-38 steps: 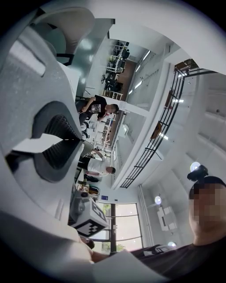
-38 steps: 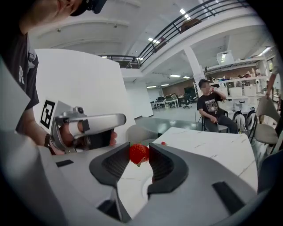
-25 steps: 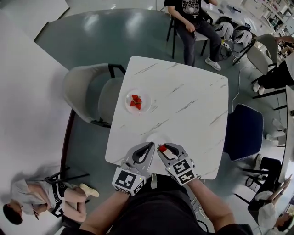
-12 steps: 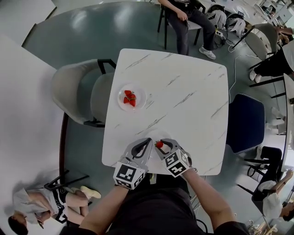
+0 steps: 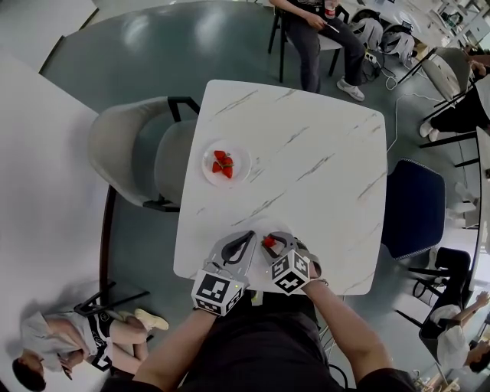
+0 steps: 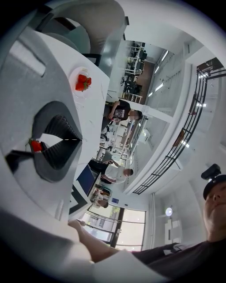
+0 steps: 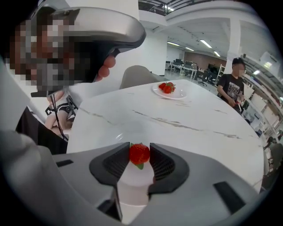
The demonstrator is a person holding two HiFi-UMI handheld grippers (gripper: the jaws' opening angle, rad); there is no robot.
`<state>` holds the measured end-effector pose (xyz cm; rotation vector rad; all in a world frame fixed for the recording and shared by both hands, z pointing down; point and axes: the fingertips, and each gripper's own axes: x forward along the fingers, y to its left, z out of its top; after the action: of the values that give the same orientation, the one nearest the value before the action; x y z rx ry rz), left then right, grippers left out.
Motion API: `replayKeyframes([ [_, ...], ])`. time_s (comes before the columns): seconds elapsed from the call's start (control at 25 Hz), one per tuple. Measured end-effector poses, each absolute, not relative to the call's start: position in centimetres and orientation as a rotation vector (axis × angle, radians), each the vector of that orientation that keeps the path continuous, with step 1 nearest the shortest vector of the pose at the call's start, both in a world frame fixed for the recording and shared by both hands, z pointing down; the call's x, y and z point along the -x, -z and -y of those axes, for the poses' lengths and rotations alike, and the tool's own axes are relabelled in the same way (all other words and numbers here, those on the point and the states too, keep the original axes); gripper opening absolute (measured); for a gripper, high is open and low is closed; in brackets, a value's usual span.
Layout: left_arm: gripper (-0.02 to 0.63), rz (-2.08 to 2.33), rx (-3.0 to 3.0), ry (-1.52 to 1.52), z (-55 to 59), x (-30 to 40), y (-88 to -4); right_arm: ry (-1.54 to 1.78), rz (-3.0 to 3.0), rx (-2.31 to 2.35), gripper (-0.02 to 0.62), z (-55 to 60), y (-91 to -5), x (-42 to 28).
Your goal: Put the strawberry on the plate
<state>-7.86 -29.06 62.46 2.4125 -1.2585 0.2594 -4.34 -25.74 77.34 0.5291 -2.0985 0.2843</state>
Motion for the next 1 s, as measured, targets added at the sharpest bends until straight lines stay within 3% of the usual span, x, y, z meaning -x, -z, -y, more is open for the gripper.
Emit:
replayKeyframes([
  [0.32, 0.011, 1.251, -2.426, -0.274, 28.7, 7.7, -61.5, -0.354, 2.098, -0.516, 0.155, 25.3, -76.0, 4.1],
  [0.72, 0.011, 1.213, -2.442, -0.322, 27.2, 6.6, -58.2, -0.633, 2.335, -0.64, 0.155, 24.6, -66.3, 4.5],
  [1.0, 0.011, 1.2, -2.42, -0.299, 26.4, 6.1, -54.9, -0.723, 2.535, -0.805, 0.054, 26.3, -57.3, 3.6],
])
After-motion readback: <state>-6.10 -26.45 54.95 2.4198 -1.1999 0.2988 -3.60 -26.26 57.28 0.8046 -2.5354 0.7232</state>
